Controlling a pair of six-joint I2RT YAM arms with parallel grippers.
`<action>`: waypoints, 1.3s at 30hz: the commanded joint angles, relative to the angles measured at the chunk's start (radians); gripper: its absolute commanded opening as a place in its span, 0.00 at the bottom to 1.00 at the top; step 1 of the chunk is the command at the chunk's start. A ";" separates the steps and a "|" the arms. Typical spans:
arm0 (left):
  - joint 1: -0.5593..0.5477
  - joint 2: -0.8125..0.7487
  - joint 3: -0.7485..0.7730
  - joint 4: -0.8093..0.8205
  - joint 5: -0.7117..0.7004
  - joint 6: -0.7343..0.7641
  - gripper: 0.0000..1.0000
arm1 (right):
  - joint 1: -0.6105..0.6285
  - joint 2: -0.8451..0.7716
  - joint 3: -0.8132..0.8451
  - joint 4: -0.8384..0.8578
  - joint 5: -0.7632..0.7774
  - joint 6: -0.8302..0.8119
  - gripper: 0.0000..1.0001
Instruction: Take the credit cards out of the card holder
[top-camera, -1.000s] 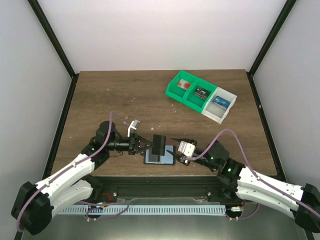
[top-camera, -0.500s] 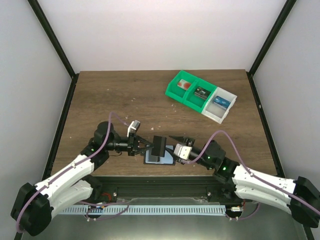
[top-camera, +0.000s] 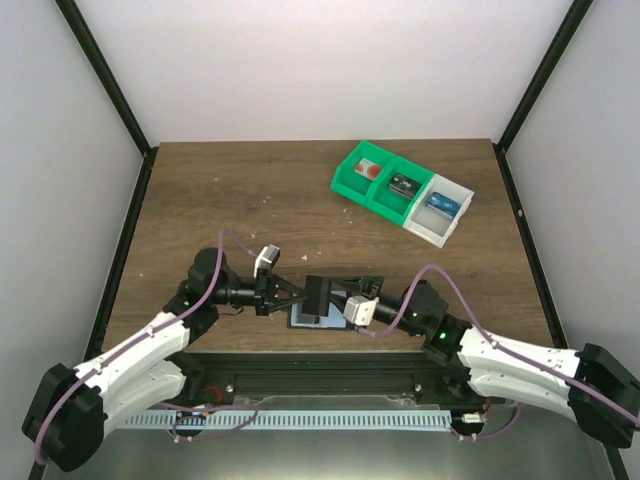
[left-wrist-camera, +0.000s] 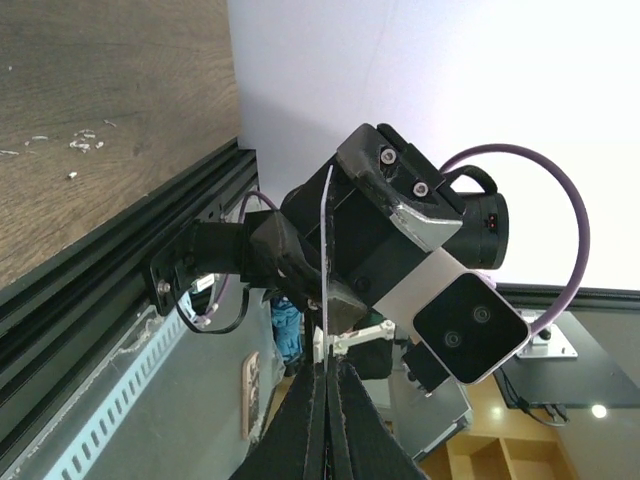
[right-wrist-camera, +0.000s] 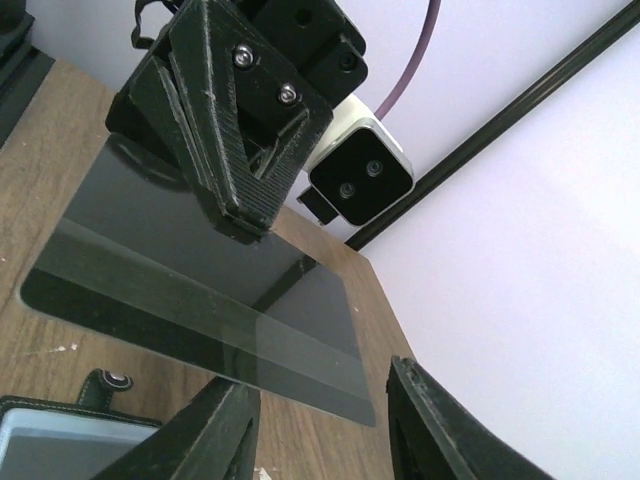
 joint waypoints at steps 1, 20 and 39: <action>0.000 0.012 -0.022 0.054 0.014 -0.025 0.00 | 0.005 0.016 0.000 0.080 -0.032 -0.072 0.32; 0.030 -0.016 0.206 -0.353 -0.205 0.372 0.51 | 0.006 -0.027 0.141 -0.215 -0.185 0.366 0.01; 0.043 -0.103 0.384 -0.651 -0.130 1.016 0.53 | 0.003 0.149 0.316 -0.499 -0.412 0.970 0.01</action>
